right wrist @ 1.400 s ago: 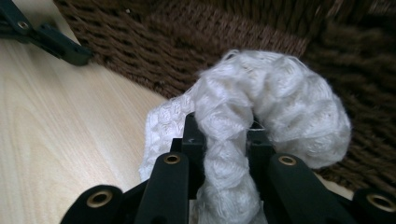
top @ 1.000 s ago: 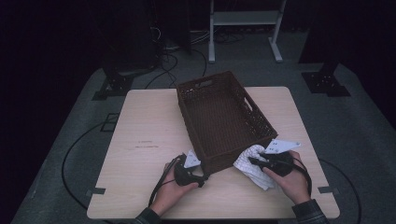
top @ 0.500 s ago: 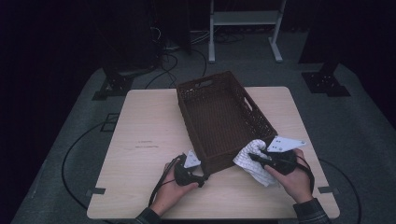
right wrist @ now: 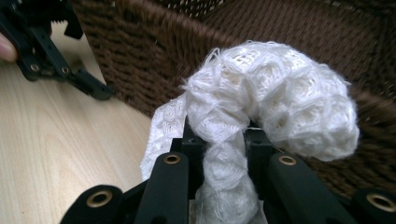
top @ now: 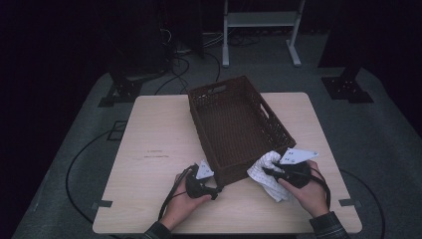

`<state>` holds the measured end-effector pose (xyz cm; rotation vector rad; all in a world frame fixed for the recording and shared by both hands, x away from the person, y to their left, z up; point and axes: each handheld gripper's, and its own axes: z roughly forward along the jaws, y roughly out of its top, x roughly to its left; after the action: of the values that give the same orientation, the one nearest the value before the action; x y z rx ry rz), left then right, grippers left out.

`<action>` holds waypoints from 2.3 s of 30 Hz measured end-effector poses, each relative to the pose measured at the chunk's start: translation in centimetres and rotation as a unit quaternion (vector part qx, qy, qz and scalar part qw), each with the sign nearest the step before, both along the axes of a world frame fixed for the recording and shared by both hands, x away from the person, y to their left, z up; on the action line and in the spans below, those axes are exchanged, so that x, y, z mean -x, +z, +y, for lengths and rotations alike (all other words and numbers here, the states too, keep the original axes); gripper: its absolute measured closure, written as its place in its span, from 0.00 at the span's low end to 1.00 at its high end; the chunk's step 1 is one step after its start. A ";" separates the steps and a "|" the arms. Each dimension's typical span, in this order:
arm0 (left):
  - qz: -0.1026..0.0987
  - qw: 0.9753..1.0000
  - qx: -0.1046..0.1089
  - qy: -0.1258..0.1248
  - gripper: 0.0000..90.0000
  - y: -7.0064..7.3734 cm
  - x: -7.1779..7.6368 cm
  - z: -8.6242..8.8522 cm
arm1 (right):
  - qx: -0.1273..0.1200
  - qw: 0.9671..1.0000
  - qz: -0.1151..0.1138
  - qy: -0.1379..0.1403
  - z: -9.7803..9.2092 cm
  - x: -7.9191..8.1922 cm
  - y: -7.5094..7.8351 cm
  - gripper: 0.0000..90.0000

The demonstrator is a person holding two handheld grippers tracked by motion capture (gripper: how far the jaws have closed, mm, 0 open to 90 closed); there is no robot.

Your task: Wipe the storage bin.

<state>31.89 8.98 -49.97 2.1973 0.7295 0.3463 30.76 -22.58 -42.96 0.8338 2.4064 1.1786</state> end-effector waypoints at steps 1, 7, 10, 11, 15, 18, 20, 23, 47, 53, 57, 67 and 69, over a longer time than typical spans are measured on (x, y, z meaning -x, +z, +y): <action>0.000 1.000 -0.001 0.000 0.31 0.0 0.0 0.0 | 0.004 1.000 0.005 0.002 0.2 -0.1 -0.4 0.84; 0.000 1.000 0.000 0.000 0.31 0.0 0.0 0.0 | 0.013 1.000 0.017 0.006 0.6 -0.4 -1.2 0.84; 0.000 1.000 0.000 0.000 0.31 0.0 0.0 0.0 | 0.018 1.000 0.021 0.009 0.9 -0.6 -1.6 0.84; 0.000 1.000 0.000 0.000 0.31 0.0 0.0 0.0 | 0.021 0.999 0.025 0.013 1.2 -0.7 -1.9 0.84; 0.000 1.000 0.000 0.000 0.31 0.0 0.0 0.0 | 0.024 0.999 0.035 0.016 1.6 -0.9 -2.4 0.84; 0.000 1.000 0.000 0.000 0.31 0.0 0.0 0.0 | 0.026 0.999 0.038 0.018 1.7 -1.0 -2.6 0.84; 0.000 1.000 0.000 0.000 0.31 0.0 0.0 0.0 | 0.027 0.998 0.045 0.018 1.8 -1.1 -2.8 0.84; 0.000 1.000 0.000 0.000 0.31 0.0 0.0 0.0 | 0.031 0.998 0.051 0.020 2.0 -1.2 -3.1 0.84; 0.000 1.000 0.001 0.001 0.31 0.0 0.0 0.0 | 0.038 0.997 0.046 0.041 2.9 -0.6 -2.7 0.84; 0.000 1.000 0.001 0.001 0.31 0.0 0.0 0.0 | 0.021 0.999 0.021 0.035 2.4 -0.1 -1.1 0.84; 0.000 1.000 0.000 0.000 0.31 0.0 0.0 0.0 | 0.019 0.999 0.007 0.037 2.3 0.2 0.0 0.84; 0.000 1.000 -0.001 -0.002 0.32 0.0 0.0 0.0 | 0.013 0.999 -0.011 0.037 2.1 0.7 1.2 0.84; -0.001 1.000 -0.003 -0.003 0.32 0.0 0.0 0.0 | 0.008 0.999 -0.018 0.038 2.1 0.9 1.7 0.84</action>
<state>31.91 9.03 -49.93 2.2051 0.7212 0.3469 29.85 -20.43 -41.21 0.7174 2.4338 1.1910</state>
